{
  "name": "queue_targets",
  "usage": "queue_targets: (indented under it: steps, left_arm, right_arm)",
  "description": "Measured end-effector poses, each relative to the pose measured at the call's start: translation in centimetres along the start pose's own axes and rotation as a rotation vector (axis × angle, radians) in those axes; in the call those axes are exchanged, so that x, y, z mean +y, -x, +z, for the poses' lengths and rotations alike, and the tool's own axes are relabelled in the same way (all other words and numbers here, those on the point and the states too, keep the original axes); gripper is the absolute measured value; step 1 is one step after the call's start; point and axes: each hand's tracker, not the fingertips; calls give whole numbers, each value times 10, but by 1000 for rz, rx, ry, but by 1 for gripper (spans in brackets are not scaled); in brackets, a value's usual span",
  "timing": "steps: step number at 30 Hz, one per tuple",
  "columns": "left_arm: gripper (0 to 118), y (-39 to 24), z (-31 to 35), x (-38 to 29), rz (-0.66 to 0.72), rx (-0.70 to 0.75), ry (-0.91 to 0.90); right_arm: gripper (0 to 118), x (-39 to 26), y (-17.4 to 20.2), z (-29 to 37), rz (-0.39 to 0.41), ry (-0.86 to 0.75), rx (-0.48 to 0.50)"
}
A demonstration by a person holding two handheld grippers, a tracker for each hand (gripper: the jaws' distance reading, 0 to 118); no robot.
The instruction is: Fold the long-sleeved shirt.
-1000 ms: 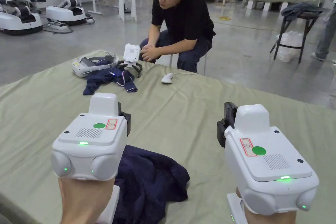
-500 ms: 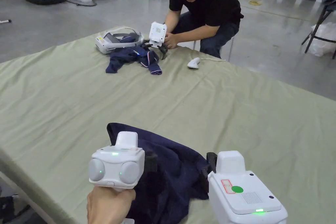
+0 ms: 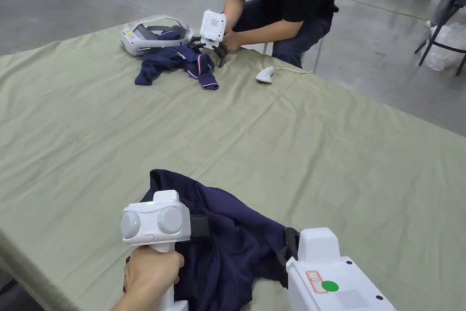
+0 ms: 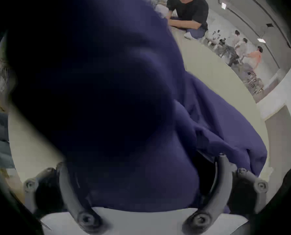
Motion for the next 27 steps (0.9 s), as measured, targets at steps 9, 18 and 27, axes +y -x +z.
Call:
queue_targets:
  steps: [9, 18, 27]
  left_arm:
    - [39, -10, 74, 2, -82, -201, -188]
    - [38, -117, 256, 4, -251, -436, -553]
    - [37, -267, 298, -59, -453, -595, -585]
  right_arm:
    - [0, -1, -46, 50, -72, -70, -78]
    - [0, 14, -134, 178, -137, -236, -262]
    - [0, -12, -218, 268, -212, -303, -433]
